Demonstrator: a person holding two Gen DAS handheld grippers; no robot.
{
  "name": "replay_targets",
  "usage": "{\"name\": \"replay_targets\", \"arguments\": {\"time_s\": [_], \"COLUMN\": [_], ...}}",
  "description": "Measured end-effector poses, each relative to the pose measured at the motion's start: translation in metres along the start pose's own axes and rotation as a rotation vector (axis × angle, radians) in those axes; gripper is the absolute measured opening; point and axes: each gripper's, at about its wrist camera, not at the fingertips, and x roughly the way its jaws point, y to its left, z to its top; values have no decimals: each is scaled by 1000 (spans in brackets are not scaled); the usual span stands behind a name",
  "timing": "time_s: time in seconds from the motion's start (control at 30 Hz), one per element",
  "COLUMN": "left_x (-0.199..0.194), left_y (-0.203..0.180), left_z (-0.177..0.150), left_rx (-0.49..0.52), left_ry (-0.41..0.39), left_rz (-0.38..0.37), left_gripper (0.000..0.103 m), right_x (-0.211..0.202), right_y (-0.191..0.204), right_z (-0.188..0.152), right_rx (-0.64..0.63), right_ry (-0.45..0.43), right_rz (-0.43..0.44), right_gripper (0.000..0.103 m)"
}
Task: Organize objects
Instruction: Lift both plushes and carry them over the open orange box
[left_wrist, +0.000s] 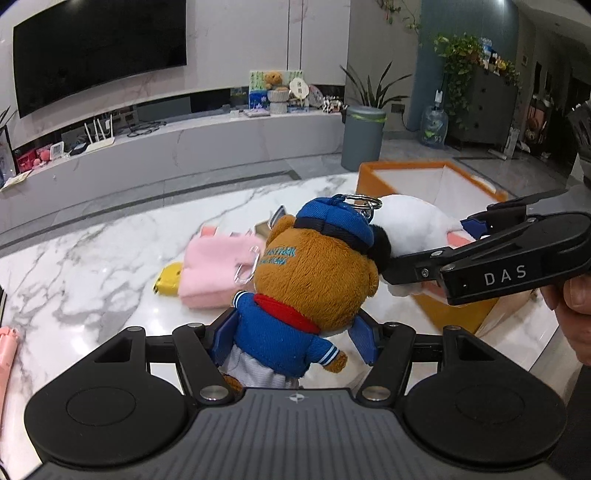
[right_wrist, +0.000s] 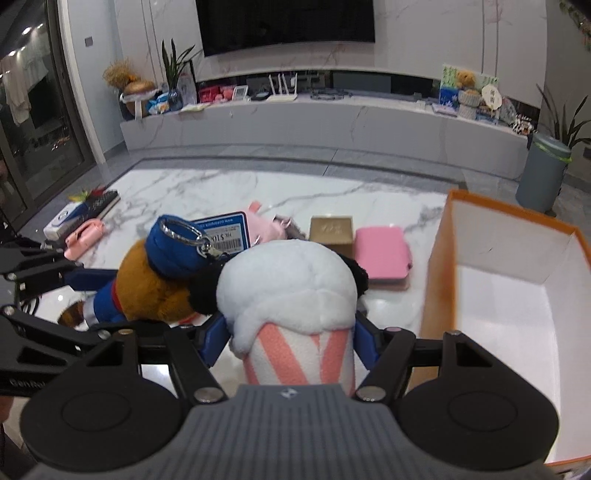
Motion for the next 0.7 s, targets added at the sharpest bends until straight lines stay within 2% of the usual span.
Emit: {"name": "replay_targets", "arguments": {"time_s": [0.2, 0.43, 0.7], "left_x": [-1, 14, 52], "left_y": [-29, -78, -112], "left_z": [36, 71, 98], "left_rx": [49, 107, -15], "left_ry": [-47, -90, -49], "left_rz": [-31, -99, -239], "left_gripper": [74, 74, 74], "right_x": [-32, -72, -106], "right_y": [-25, -64, -116], "right_z": [10, 20, 23], "right_rx": [14, 25, 34], "right_ry": [-57, -113, -123], "right_rz": [-37, -127, -232], "right_gripper": [70, 70, 70]}}
